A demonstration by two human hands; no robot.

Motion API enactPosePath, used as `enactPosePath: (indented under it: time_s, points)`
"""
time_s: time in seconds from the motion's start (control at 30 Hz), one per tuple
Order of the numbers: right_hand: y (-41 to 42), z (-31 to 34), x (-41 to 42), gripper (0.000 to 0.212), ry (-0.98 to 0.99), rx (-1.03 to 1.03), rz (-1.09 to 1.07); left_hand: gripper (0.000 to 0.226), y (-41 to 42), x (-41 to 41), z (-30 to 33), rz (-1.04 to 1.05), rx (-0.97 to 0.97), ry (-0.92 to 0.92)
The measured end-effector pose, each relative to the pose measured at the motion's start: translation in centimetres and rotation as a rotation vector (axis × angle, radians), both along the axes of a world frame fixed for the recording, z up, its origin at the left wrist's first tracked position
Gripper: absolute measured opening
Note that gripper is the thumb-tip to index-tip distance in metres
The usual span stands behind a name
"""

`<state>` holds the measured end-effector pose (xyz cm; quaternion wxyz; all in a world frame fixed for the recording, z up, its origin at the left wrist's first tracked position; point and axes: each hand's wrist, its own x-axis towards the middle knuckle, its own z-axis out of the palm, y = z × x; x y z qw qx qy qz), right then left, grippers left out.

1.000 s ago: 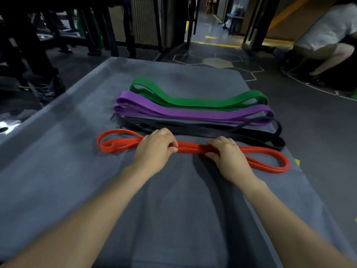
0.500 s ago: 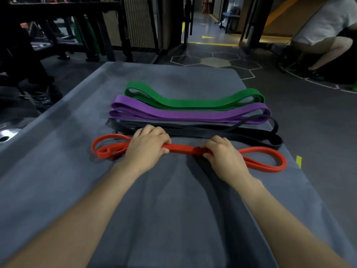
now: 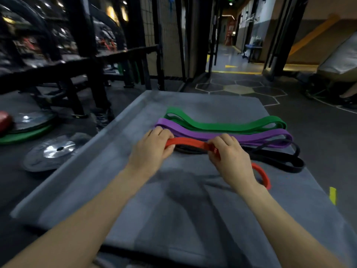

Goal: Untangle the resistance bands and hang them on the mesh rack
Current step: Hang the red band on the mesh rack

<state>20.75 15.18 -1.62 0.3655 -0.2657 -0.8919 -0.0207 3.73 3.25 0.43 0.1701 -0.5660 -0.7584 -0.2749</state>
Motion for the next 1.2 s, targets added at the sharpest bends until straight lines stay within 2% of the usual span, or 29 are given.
enactPosePath:
  time_s: [0.07,0.23,0.4,0.63,0.93,1.2]
  points:
    - [-1.8,1.7,-1.7,0.017,0.065,0.045,0.049,0.036,-2.7,-1.1,2.0,0.02,0.038,0.017]
    - [-7.1,7.3,-6.9,0.016,0.159,0.102,0.164,0.017,-10.1,-3.1,7.5,0.212,0.149,-0.027]
    - [-13.5,12.8,-11.7,0.012,0.26,0.19,0.307,0.012,-18.2,-4.7,13.4,0.406,0.208,-0.007]
    - [-22.2,19.0,-17.7,0.02,0.354,0.234,0.515,0.015,-28.7,-5.9,20.1,0.617,0.236,0.091]
    - [-30.2,24.6,-22.8,0.024,0.423,0.075,0.829,0.012,-36.7,-6.6,25.9,0.796,0.335,0.232]
    - [-34.5,30.5,-26.9,0.024,0.585,-0.057,0.953,0.015,-39.7,-8.1,31.4,0.941,0.432,0.353]
